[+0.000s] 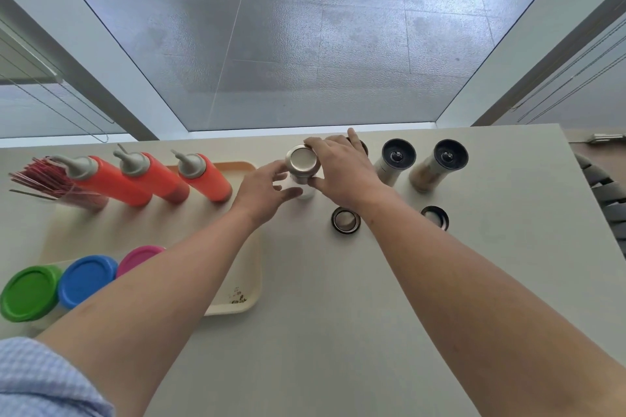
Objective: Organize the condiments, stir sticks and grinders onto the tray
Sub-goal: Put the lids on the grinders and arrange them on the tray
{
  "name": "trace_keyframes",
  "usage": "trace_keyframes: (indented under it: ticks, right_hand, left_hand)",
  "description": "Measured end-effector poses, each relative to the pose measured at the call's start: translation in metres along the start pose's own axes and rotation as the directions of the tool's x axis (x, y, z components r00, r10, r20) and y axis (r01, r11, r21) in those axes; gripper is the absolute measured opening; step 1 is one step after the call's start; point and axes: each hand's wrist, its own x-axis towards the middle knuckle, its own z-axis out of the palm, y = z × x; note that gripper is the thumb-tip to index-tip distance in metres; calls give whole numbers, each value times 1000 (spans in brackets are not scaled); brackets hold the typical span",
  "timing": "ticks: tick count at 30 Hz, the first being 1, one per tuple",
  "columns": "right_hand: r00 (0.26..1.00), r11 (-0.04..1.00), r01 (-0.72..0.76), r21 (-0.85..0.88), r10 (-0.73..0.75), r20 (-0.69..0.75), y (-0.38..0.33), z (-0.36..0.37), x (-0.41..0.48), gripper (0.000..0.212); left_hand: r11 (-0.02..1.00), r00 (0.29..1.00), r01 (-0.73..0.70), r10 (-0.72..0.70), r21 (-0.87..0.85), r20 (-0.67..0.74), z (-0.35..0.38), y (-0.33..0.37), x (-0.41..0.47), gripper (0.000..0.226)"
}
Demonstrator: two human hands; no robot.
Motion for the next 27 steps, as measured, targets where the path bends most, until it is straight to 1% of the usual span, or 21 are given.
trace_keyframes:
  ticks: [3,9,14,20,27]
  right_hand:
    - [1000,1000,7,31,-6,-16,2,2,2,63]
    - [999,999,27,37,-25,-35,1,1,4,62]
    - [996,997,50,52,-47,-71,-5,-7,1,63]
    - [990,991,107,78,-99,-97,-21,-20,-7,66]
    - [980,972,189,138,-177,-92,-49,-27,-20,65]
  left_hand:
    - [1000,1000,5,-5,7,0,3,1,3,48]
    - [1000,999,-1,2,13,-32,3,3,2,37]
    - [999,998,-23,25,37,-58,-4,11,-8,36]
    - [999,995,-10,15,53,-95,-17,20,-26,38]
    - [997,991,-2,12,76,-133,-34,22,-62,38]
